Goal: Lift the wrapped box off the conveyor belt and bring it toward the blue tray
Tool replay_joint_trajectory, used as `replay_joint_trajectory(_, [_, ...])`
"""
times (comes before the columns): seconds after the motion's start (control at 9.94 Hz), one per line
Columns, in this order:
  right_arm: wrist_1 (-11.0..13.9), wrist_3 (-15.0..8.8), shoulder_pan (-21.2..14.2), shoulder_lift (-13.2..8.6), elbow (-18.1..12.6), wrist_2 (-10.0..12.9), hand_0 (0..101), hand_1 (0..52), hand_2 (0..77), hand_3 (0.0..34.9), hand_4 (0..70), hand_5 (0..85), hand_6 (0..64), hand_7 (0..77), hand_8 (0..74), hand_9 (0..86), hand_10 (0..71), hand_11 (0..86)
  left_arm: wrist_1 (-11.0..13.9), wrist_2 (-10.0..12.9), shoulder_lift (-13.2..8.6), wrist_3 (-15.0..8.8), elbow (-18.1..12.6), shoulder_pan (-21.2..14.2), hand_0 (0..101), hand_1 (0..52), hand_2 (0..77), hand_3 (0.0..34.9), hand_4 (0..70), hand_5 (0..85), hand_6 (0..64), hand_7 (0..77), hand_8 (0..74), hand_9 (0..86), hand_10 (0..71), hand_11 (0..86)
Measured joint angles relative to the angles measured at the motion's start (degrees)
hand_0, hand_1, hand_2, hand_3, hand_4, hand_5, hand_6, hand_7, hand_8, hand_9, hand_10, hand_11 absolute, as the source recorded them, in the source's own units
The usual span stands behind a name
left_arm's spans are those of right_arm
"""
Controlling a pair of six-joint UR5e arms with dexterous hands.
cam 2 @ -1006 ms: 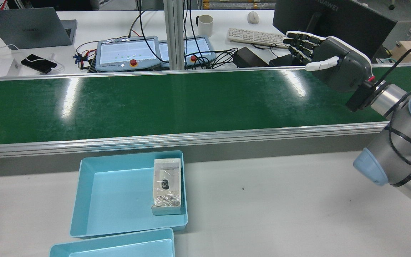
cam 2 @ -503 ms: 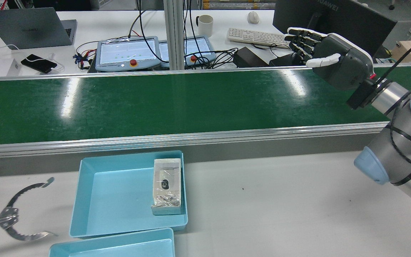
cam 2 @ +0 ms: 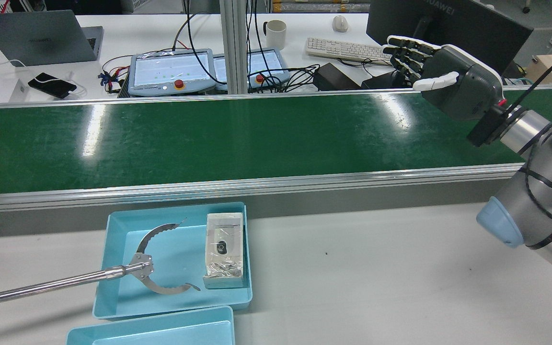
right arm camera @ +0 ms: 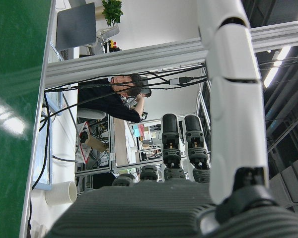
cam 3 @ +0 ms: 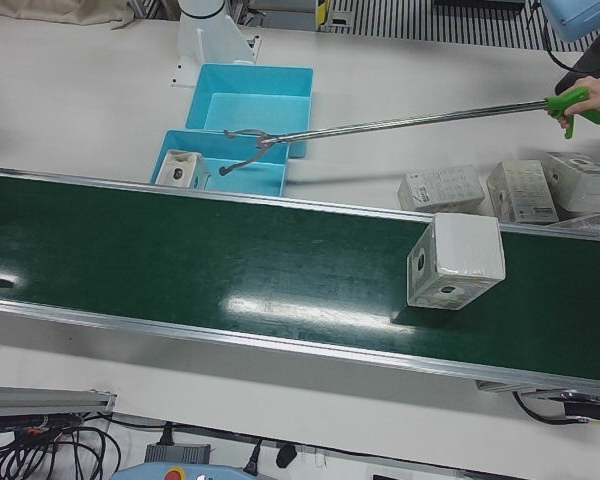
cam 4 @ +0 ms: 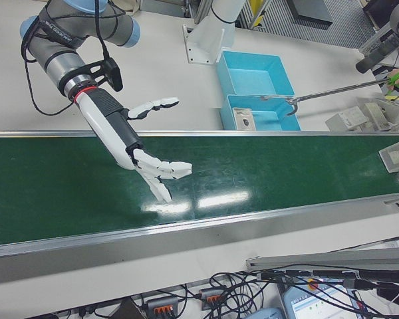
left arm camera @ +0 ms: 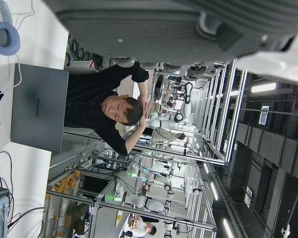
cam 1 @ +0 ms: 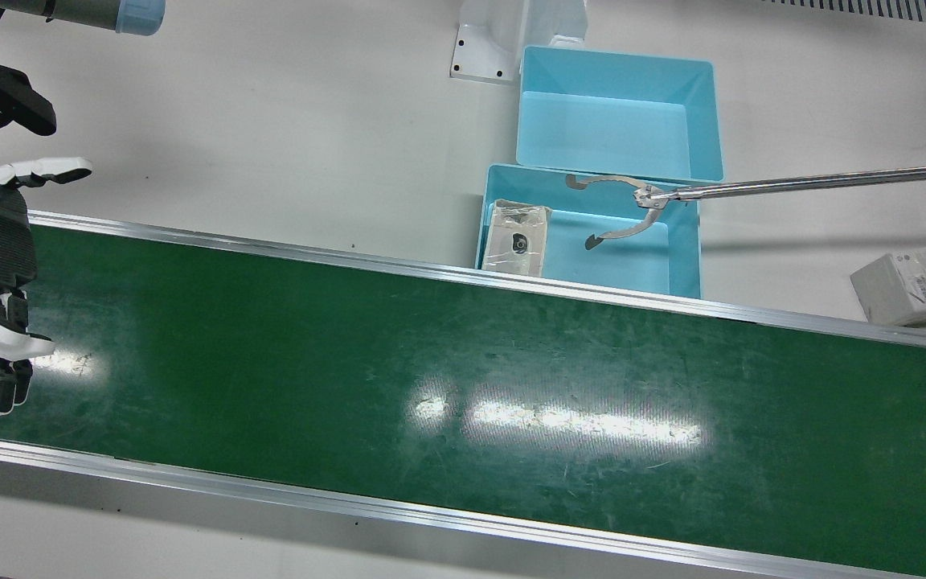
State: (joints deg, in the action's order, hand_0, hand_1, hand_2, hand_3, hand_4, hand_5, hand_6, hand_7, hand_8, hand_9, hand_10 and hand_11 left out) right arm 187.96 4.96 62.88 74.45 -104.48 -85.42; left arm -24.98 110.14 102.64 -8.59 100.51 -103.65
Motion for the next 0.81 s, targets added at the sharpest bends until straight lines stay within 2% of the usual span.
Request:
replay_joint_trajectory(0.6, [-0.1,-0.1,-0.2,-0.2,0.3,0.0,50,15.3,10.9,0.4,21.8,16.9,10.9,24.5,2.7,3.8,0.5,2.2,0.0,0.0,0.0,0.0,0.0,0.0,0,0.0,1.1,0.0,0.0,1.1,0.0,0.5,0.5,0.5,0.5,0.5])
replay_joint_trajectory(0.7, [-0.2,-0.3,-0.4,-0.3,0.6,0.1,50,15.8,10.4,0.5,20.7,15.8,8.2,23.5,1.1,4.4,0.5,2.2,0.0,0.0,0.0,0.0,0.0,0.0,0,0.0,1.1,0.0,0.0,1.1,0.0,0.5,0.5,0.5,0.5,0.5])
replay_joint_trajectory(0.81, [-0.2,-0.5,-0.6,-0.8,1.2,0.0,50,15.8,10.4,0.5,20.7,15.8,8.2,23.5,1.1,4.4,0.5,2.2,0.0,0.0,0.0,0.0,0.0,0.0,0,0.0,1.1,0.0,0.0,1.1,0.0,0.5,0.5,0.0,0.5,0.0])
